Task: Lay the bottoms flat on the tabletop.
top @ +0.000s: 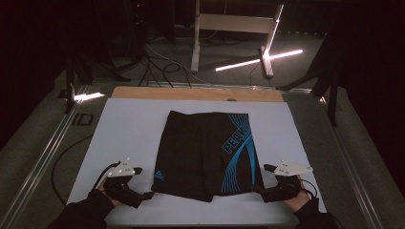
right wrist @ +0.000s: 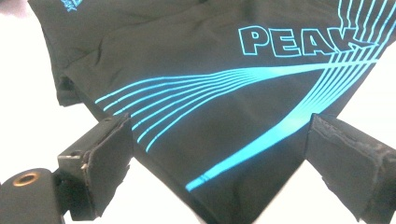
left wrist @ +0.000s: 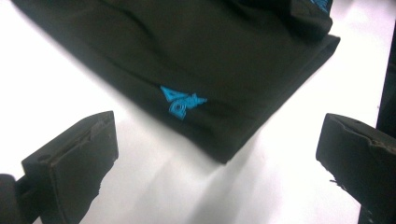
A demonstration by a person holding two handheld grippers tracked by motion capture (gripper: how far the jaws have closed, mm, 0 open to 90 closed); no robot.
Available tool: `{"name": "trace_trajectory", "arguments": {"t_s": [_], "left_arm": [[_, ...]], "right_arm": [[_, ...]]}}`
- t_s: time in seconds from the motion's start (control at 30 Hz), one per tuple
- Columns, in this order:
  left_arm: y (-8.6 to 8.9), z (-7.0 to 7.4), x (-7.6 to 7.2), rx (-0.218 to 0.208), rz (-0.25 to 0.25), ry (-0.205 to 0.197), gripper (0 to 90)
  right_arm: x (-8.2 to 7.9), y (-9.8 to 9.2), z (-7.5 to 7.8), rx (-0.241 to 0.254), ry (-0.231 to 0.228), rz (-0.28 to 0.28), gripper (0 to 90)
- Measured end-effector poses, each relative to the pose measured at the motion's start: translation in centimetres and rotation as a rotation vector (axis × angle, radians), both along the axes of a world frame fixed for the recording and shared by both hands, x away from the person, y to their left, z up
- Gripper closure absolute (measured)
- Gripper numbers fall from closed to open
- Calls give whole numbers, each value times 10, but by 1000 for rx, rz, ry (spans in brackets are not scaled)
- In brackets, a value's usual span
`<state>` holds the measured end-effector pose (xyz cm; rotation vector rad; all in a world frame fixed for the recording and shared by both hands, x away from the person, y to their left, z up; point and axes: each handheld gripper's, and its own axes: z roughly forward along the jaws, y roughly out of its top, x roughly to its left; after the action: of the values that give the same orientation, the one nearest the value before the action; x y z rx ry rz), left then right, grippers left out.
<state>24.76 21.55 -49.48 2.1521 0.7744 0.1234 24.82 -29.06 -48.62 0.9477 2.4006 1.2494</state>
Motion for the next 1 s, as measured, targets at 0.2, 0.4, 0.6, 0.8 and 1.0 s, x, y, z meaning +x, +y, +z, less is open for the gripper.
{"name": "trace_trajectory", "arguments": {"t_s": [0.2, 0.4, 0.6, 0.8, 1.0], "left_arm": [[9, 2, -8, 21, 20, -11, 0], [14, -1, -14, 32, 19, 0, 0], [17, -2, -12, 19, 28, -11, 0], [16, -2, -12, 20, 36, -29, 0], [16, -3, -14, 18, 38, -26, 0]], "right_arm": [[-8, -3, -3, -41, 3, 1, 85], [-14, -8, -5, -47, 16, -14, 85], [-17, -12, -8, -41, 14, -34, 85], [-12, -7, -10, -35, 11, -23, 85], [-11, -5, -10, -51, 2, -26, 85]]}}
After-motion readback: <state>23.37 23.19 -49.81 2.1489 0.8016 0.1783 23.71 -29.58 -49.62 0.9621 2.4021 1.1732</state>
